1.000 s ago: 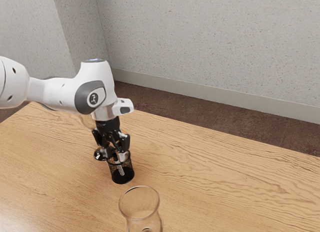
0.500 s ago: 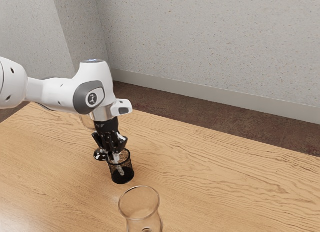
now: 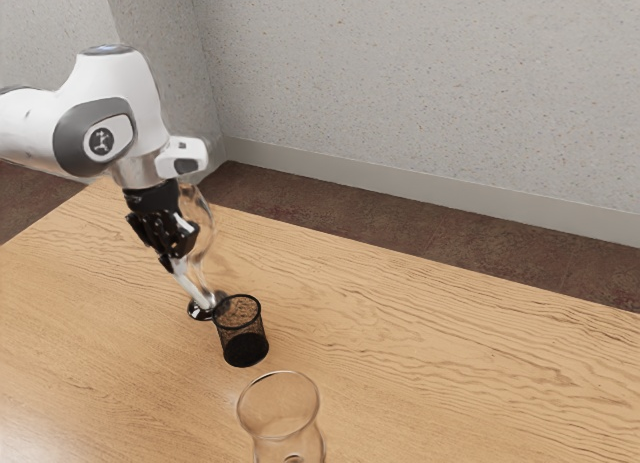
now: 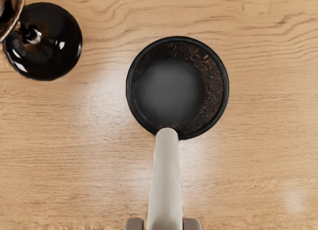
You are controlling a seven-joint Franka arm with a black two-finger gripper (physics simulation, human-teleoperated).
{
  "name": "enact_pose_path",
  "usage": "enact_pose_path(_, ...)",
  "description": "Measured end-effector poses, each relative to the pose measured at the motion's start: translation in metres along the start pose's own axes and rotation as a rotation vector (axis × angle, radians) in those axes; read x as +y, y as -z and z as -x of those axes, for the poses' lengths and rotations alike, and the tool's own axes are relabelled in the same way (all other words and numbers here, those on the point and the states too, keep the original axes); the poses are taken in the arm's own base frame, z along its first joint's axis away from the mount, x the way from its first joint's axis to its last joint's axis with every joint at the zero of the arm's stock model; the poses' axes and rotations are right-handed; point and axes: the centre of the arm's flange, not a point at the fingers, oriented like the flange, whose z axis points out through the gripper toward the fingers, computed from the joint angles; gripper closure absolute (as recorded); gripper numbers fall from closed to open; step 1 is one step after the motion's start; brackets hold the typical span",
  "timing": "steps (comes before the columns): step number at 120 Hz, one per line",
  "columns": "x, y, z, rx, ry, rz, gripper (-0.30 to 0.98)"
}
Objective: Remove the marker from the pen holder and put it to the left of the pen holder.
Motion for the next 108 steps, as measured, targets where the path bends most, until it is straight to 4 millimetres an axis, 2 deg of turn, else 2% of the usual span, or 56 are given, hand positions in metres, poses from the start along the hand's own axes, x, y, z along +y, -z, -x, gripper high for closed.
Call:
enact_pose_path(7, -0.025, -0.008, 0.011, -0.05, 0.049, -0.008, 0.72)
enact_pose_path(16, -0.036, -0.016, 0.018, -0.096, 0.067, -0.016, 0.73)
enact_pose_path(20, -0.038, -0.017, 0.02, -0.11, 0.07, -0.019, 0.72)
enact_pose_path(42, -0.038, -0.022, 0.025, -0.153, 0.07, -0.018, 0.34)
enact_pose_path(57, -0.037, -0.025, 0.026, -0.168, 0.068, -0.017, 0.2)
enact_pose_path(61, -0.032, -0.019, 0.02, -0.159, 0.056, -0.022, 0.17)
enact_pose_path(65, -0.012, 0.0, -0.004, -0.126, 0.013, -0.039, 0.15)
enact_pose_path(68, 0.014, 0.025, -0.033, -0.084, -0.037, -0.054, 0.13)
enact_pose_path(71, 0.042, 0.049, -0.054, -0.043, -0.089, -0.065, 0.12)
enact_pose_path(74, 0.07, 0.067, -0.064, -0.016, -0.137, -0.071, 0.11)
enact_pose_path(78, 0.105, 0.079, -0.069, -0.002, -0.199, -0.077, 0.1)
enact_pose_path(84, 0.154, 0.083, -0.065, -0.004, -0.288, -0.087, 0.08)
enact_pose_path(91, 0.208, 0.081, -0.051, -0.015, -0.389, -0.098, 0.06)
enact_pose_path(108, 0.326, 0.072, 0.006, -0.032, -0.628, -0.12, 0.04)
